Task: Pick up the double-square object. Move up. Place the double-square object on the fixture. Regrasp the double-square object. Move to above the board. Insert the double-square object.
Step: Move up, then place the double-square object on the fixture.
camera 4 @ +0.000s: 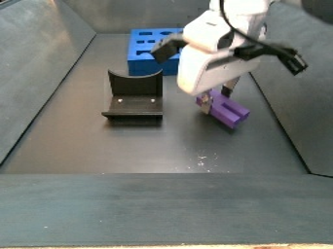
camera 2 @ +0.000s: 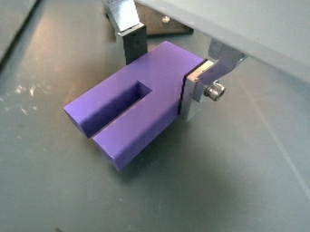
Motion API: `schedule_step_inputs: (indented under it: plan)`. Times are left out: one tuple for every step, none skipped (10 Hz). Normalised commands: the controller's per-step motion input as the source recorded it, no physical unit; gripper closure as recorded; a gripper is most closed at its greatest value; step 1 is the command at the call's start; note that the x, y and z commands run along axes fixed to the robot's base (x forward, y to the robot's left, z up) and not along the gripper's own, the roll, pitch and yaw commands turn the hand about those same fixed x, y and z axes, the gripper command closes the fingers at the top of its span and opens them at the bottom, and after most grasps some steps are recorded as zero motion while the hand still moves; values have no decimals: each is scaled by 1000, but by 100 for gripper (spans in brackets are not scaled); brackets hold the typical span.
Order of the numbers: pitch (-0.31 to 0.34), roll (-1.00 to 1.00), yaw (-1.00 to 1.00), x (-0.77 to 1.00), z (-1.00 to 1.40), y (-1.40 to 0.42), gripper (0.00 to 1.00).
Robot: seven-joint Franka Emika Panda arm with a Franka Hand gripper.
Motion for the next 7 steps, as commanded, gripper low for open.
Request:
schedule_step_inputs:
  plan:
    - [58, 16, -29, -19, 764, 10, 100]
    - [63, 24, -28, -19, 636, 14, 100]
    - [60, 33, -27, -23, 505, 15, 100]
    - [53, 45, -26, -32, 328, 16, 100]
    - [47, 55, -26, -33, 198, 18, 100]
    - [0, 0, 0, 0, 1000, 0, 100]
    - [3, 3, 1, 5, 1000, 0, 100]
